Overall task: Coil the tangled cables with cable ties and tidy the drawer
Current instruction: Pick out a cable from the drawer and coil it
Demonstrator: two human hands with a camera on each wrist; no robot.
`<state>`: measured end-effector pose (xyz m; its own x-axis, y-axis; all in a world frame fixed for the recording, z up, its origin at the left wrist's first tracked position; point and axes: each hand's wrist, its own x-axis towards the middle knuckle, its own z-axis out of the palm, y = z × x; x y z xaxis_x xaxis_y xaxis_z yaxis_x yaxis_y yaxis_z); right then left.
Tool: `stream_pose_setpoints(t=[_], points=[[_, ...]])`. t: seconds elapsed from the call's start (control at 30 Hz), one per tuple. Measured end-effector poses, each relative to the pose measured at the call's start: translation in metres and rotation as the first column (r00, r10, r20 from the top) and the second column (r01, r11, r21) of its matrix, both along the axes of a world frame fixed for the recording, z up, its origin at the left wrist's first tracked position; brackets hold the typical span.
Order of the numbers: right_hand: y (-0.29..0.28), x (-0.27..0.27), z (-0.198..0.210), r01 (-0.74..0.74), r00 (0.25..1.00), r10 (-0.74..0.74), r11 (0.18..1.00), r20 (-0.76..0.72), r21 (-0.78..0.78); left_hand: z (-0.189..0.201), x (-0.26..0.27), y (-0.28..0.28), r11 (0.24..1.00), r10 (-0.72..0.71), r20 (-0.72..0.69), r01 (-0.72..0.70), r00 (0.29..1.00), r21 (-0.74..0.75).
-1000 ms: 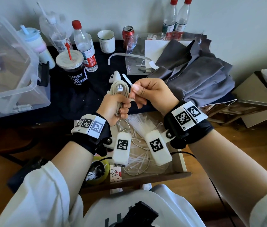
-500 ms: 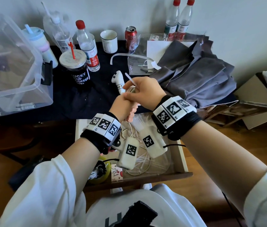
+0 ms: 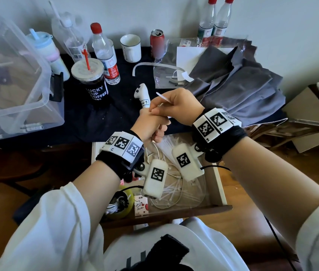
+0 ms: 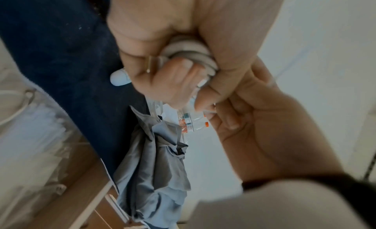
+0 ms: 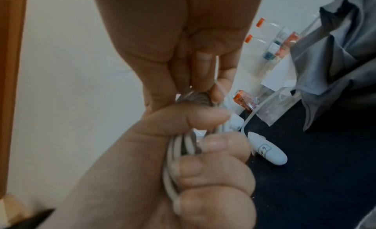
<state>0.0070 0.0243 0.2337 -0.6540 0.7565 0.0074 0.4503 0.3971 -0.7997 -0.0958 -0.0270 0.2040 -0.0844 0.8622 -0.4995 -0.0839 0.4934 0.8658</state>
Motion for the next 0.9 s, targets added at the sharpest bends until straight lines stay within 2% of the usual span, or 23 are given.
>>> stream_pose_setpoints(t=[0.13, 0.23, 0.37, 0.43, 0.67, 0.9], points=[[0.002, 0.006, -0.005, -0.086, 0.99, 0.074, 0.991, -0.123, -0.1, 0.001, 0.002, -0.005, 0.998, -0.067, 0.077, 0.067, 0.995, 0.004], [-0.001, 0.008, -0.006, -0.108, 0.977, 0.076, 0.981, -0.198, -0.159, -0.001, 0.002, -0.007, 1.0, -0.03, 0.113, 0.03, 0.993, 0.002], [-0.005, 0.007, -0.006, -0.026, 0.903, -0.135, 0.931, -0.408, -0.364, -0.002, -0.005, -0.005, 0.998, 0.038, 0.248, -0.024, 0.968, -0.058], [-0.003, 0.007, -0.007, -0.027, 0.876, -0.17, 0.917, -0.451, -0.397, -0.003, -0.007, -0.003, 0.998, 0.049, 0.258, -0.036, 0.965, -0.056], [-0.003, 0.005, -0.013, -0.009, 0.922, -0.104, 0.957, -0.373, -0.29, -0.002, -0.005, 0.0, 0.999, 0.029, 0.228, -0.034, 0.973, 0.015], [-0.006, 0.007, -0.005, -0.052, 0.935, -0.072, 0.941, -0.347, -0.334, 0.002, -0.004, 0.0, 0.999, -0.028, 0.234, 0.031, 0.972, -0.009]])
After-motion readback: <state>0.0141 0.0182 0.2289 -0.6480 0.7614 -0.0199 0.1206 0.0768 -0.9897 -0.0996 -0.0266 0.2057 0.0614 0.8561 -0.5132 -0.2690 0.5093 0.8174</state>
